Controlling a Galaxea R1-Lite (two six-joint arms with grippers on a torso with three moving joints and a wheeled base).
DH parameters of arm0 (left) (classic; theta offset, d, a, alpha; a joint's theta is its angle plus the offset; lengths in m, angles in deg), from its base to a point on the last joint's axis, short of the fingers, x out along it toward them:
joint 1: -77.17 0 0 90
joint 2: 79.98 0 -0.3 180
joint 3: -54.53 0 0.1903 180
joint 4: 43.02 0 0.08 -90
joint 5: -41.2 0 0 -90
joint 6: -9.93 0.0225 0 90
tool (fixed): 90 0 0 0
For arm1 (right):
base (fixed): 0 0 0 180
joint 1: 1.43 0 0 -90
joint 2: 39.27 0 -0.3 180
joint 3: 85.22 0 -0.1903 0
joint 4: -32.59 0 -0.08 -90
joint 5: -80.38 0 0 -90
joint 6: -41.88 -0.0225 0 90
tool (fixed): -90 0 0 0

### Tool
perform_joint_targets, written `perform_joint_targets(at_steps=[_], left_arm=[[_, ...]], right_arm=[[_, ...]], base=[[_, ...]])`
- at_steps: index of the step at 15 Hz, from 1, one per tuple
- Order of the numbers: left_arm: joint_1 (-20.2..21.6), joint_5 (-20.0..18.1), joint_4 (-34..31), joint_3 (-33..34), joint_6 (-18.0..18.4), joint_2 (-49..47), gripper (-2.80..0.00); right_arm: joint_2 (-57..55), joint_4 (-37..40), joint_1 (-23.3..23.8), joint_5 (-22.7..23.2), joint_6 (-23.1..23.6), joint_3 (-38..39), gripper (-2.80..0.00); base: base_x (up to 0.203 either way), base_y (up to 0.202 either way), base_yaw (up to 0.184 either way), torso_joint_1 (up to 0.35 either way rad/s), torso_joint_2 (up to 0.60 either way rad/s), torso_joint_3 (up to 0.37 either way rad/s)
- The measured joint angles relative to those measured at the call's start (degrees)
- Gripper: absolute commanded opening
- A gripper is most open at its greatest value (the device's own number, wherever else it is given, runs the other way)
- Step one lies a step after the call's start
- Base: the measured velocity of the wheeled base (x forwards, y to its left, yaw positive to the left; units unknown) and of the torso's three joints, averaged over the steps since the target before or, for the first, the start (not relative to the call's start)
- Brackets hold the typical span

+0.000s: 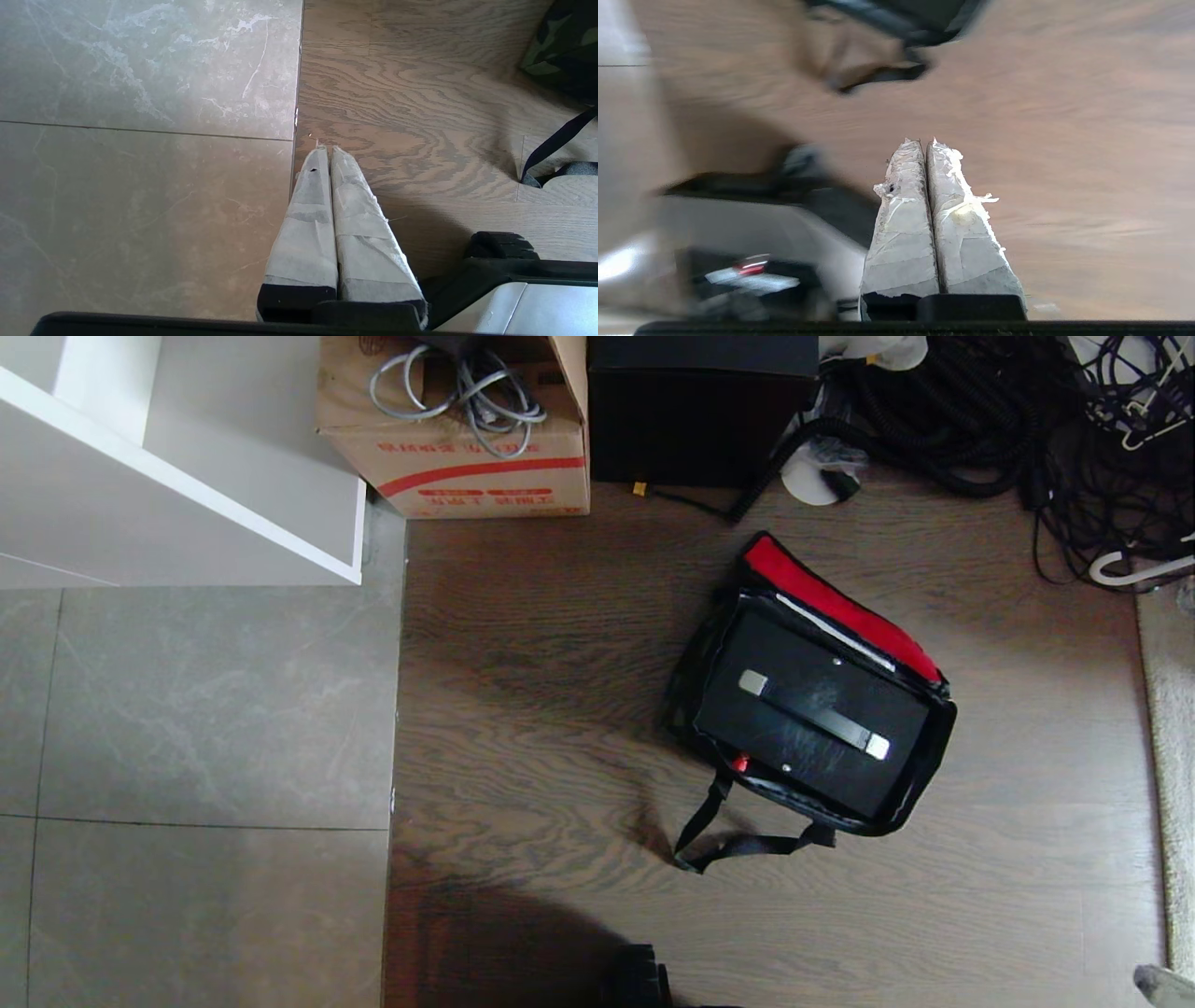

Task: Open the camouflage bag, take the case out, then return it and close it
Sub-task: Grip the handle

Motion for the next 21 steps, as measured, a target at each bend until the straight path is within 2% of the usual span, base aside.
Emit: perform_joint_targets(at_steps=[3,5,8,11,14,21], left_arm=[[0.00,0.00,0.00,0.00,0.00,0.00,-2.80],[0.00,0.00,0.00,0.00,0.04,0.01,-2.80],[0.00,0.00,0.00,0.00,0.04,0.00,-2.80],[0.00,0.00,0.02,0.00,0.02,0.01,-2.80],[0.00,-0.02,0.00,0.00,-0.02,0.01,-2.80],[0.00,0.00,0.00,0.00,0.00,0.00,-2.80]], right_arm=[[8.34,-2.13,-2.52,-10.95,3.21,6.47,-2.80],[10.31,-6.65,-3.66,-13.30,2.52,8.93,-2.80],[11.40,-6.59,-3.25,-13.42,3.21,9.66,-2.80],[14.19,-2.55,2.54,-10.11,5.26,9.72,-2.80],[17.67,0.95,2.67,-9.17,5.64,9.75,-2.80],[19.11,0.80,2.53,-9.12,5.21,9.77,-2.80]], base=[[0.000,0.000,0.000,0.000,0.00,0.000],[0.000,0.000,0.000,0.000,0.00,0.000],[0.000,0.000,0.000,0.000,0.00,0.000],[0.000,0.000,0.000,0.000,0.00,0.000],[0.000,0.000,0.000,0.000,0.00,0.000],[0.000,0.000,0.000,0.000,0.00,0.000]])
